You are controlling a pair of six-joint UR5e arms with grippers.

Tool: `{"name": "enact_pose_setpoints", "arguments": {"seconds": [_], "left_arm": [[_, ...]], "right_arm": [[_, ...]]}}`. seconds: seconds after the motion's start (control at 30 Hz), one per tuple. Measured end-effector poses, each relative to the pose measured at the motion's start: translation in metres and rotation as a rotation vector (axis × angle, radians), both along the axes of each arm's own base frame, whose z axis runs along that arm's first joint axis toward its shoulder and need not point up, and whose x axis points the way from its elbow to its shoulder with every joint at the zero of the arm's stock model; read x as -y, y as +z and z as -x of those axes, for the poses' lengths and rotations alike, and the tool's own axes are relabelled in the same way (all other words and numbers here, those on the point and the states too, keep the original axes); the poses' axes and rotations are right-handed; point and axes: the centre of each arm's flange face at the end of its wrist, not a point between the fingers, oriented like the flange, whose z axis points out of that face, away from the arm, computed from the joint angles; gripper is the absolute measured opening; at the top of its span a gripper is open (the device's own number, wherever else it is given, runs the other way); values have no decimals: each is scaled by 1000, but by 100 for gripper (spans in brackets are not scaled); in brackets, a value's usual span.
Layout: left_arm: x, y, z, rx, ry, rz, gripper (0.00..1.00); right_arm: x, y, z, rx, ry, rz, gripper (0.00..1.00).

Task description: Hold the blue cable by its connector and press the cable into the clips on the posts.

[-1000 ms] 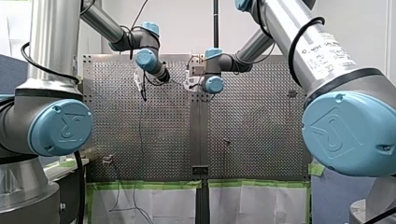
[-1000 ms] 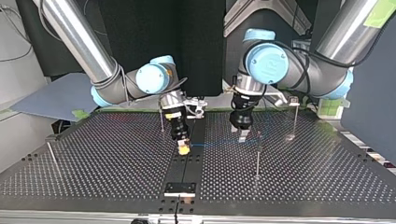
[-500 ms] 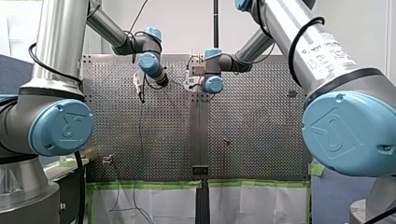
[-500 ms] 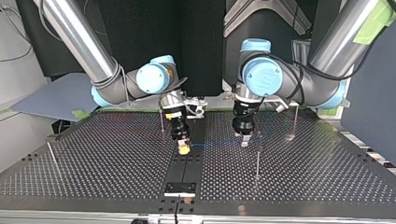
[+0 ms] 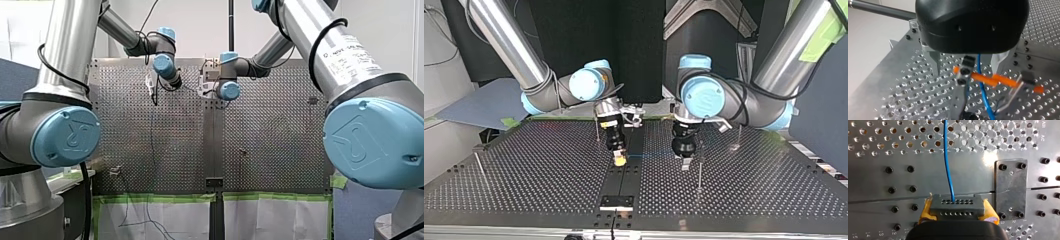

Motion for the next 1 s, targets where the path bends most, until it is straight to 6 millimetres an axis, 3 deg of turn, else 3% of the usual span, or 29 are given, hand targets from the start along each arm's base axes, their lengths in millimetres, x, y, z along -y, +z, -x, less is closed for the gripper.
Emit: {"name": "enact_pose_setpoints", "arguments": {"seconds": [0.6, 0.67, 0.7, 0.77, 0.8, 0.87, 0.9, 0.97, 1.0], "left_arm": [[-2, 0, -2, 17, 46, -127, 100], [0, 1, -2, 27, 46, -139, 85], [0, 2, -2, 33, 46, -144, 85], [2, 3, -3, 48, 45, -152, 58], [3, 4, -3, 52, 44, -154, 58], [4, 4, -3, 58, 43, -156, 40], [4, 4, -3, 60, 43, -157, 40], [5, 4, -3, 62, 46, -158, 18], [5, 5, -2, 63, 49, -159, 18]], "right_arm": [[-1, 0, 0, -2, 2, -2, 0], [-1, 0, 0, -2, 2, -2, 0], [-1, 0, -1, -2, 2, -2, 0], [-1, 0, 0, -2, 2, -2, 0], [-1, 0, 0, -2, 2, -2, 0], [-1, 0, 0, -2, 1, -2, 0], [-1, 0, 0, -2, 1, -2, 0], [-1, 0, 0, -2, 1, -2, 0], [-1, 0, 0, -2, 1, -2, 0]]}}
